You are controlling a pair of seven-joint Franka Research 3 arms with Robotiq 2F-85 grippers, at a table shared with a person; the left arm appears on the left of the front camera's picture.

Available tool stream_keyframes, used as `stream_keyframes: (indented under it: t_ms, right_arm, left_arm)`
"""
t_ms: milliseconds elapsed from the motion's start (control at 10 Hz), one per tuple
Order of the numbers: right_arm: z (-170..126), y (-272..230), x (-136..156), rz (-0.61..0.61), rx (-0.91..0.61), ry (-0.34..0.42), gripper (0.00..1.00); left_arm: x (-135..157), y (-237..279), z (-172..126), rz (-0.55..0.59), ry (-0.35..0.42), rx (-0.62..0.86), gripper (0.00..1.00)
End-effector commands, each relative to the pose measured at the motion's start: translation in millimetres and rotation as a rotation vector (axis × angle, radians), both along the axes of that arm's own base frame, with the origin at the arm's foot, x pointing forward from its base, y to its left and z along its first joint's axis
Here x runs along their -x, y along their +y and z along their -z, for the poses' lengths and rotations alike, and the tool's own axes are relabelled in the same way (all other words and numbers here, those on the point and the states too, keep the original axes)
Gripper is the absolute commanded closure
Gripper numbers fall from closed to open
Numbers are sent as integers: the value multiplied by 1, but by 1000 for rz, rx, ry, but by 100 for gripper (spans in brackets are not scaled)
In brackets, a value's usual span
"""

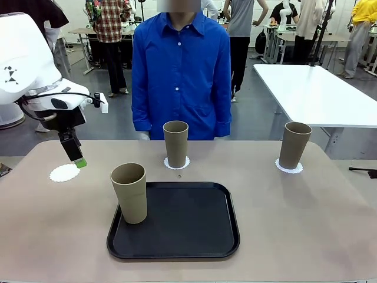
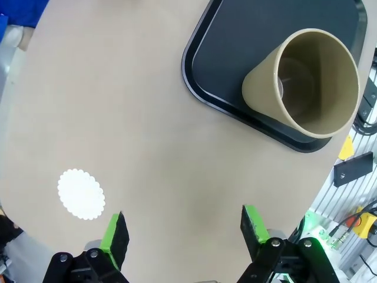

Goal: Place coasters on the table and set cups on them.
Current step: Take one Reusable plastic cup from the Flat Tray and place it on a coaster set by the human.

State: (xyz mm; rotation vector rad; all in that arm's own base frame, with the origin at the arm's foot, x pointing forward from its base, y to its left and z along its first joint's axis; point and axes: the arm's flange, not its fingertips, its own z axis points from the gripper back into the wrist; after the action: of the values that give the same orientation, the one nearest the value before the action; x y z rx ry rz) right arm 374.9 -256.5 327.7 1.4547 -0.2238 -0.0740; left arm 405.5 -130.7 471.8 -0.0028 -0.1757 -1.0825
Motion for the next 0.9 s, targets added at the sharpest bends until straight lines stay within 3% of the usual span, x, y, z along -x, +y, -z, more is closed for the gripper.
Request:
stream_keyframes:
  t_ms: [0,300,400,600,800]
  right_arm:
    - [1,0,1,-2,7,9,0]
    - [1,0,1,-2,7,9,0]
    - [1,0,1,-2,7,9,0]
    - [1,0,1,-2,7,9,0]
    - [1,0,1,-2,7,9,0]
  left_arm:
    - [0,5,-7,3,-10,-5,0]
    - [-1,3,-4,-6,-6,7,0]
    - [-8,25,2,136,-31,221,0]
    - [-21,68,35,302,-86,700,0]
    - [-14,93,72,375,-199,865,0]
